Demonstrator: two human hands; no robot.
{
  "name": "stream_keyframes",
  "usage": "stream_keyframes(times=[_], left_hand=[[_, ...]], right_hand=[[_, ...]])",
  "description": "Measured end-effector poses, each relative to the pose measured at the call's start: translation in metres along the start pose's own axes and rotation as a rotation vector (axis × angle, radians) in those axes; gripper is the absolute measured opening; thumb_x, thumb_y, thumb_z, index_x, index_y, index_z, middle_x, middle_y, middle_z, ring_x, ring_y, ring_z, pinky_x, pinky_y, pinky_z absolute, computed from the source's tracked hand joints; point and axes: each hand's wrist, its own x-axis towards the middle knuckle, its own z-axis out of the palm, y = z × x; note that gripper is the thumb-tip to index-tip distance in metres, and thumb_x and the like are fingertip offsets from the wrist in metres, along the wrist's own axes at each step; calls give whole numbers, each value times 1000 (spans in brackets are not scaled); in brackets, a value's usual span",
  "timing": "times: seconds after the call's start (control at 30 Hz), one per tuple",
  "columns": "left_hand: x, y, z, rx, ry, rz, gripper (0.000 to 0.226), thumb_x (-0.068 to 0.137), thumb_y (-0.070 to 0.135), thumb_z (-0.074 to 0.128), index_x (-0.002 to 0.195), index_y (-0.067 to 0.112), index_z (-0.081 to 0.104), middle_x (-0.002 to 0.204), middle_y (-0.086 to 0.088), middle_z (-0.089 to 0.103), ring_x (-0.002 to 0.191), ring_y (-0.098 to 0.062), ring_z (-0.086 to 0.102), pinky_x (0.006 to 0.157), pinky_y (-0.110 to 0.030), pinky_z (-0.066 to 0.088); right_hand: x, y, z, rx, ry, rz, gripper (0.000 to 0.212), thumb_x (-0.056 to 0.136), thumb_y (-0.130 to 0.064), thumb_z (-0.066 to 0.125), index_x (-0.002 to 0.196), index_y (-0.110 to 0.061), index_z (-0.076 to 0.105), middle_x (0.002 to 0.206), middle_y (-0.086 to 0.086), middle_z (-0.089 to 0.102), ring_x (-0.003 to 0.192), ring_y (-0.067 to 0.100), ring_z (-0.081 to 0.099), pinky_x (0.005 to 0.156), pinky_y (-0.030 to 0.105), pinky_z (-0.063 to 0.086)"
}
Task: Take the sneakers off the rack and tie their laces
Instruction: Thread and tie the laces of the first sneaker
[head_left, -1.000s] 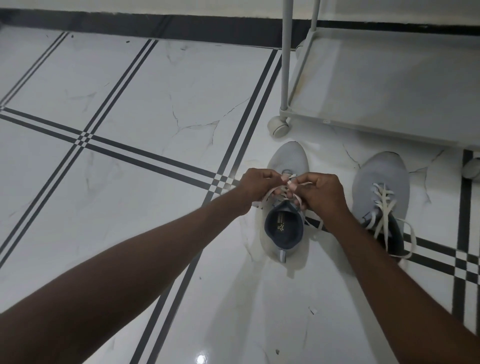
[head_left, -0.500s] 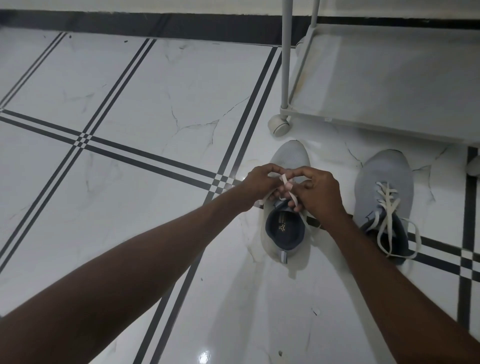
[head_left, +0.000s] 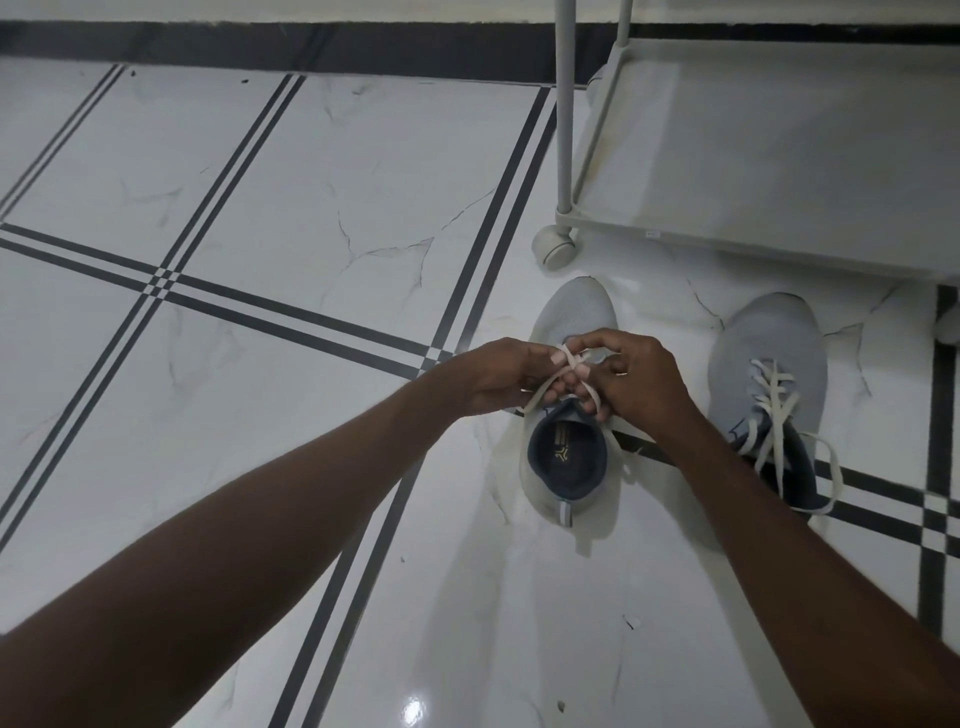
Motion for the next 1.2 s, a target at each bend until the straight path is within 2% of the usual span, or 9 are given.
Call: stream_keyframes(times=[0.13, 0.27, 0.37, 0.57, 0.73, 0.87, 0.93, 1.07, 1.2], left_hand=[[1, -4, 11, 48, 124, 33, 42, 82, 31, 76, 108, -1, 69, 95, -15, 60, 69, -15, 52, 64, -26, 41], [-2, -3, 16, -12, 114, 34, 15, 89, 26, 67, 94, 13, 70, 72, -4, 56, 62, -13, 48, 61, -24, 39], [-8, -1, 16, -2, 76, 65, 15, 96, 24, 59, 96, 14, 69, 69, -1, 56, 59, -11, 50, 62, -23, 42], [-16, 12, 10, 478, 182, 249, 29, 81, 30, 77, 85, 1, 75, 82, -26, 71, 68, -21, 63, 68, -30, 51], [-14, 10, 22, 970, 410, 536, 8, 76, 21, 79, 77, 12, 78, 63, 2, 69, 53, -1, 56, 53, -10, 37], [-10, -1, 32, 1213, 540, 640, 13, 77, 21, 69, 85, 13, 75, 82, -6, 73, 71, -25, 66, 61, -29, 44], [-10, -7, 39, 1354, 589, 699, 17, 81, 25, 68, 89, 10, 70, 82, -11, 68, 67, -30, 64, 56, -31, 38], [-10, -14, 42, 1405, 658, 797, 18, 74, 15, 76, 84, 5, 65, 66, -11, 65, 47, -31, 57, 50, -25, 27], [-8, -11, 47, 1348, 685, 796, 24, 81, 16, 72, 97, 1, 62, 73, -15, 69, 56, -34, 61, 54, -29, 31]], right_hand=[[1, 2, 3, 68, -86, 50, 26, 87, 3, 62, 103, -17, 64, 68, 10, 69, 48, 13, 60, 48, 26, 51], [0, 10, 0, 249, -115, 199, 32, 87, 4, 66, 109, -14, 51, 76, 11, 70, 59, 18, 61, 57, 30, 53], [2, 10, -2, 314, -83, 271, 30, 82, 7, 70, 101, -10, 54, 73, 13, 69, 52, 19, 61, 54, 27, 53], [10, 5, 1, 218, -42, 322, 20, 82, 9, 67, 98, -1, 61, 70, 18, 67, 43, 17, 59, 44, 22, 51], [12, 2, -6, 230, -84, 292, 17, 84, 6, 69, 97, 1, 60, 71, 19, 66, 45, 18, 60, 44, 21, 52], [13, 2, -8, 212, -111, 285, 14, 83, 8, 67, 94, 1, 61, 69, 21, 66, 50, 23, 60, 46, 24, 52], [14, 3, -8, 200, -118, 289, 13, 82, 7, 66, 93, 1, 63, 67, 19, 65, 52, 25, 60, 49, 26, 53], [15, 7, -11, 255, -164, 291, 11, 87, 3, 63, 98, 4, 64, 72, 20, 66, 57, 24, 63, 55, 29, 56], [16, 12, -12, 377, -174, 333, 18, 97, -2, 52, 105, 1, 68, 83, 22, 68, 62, 23, 67, 59, 29, 57]])
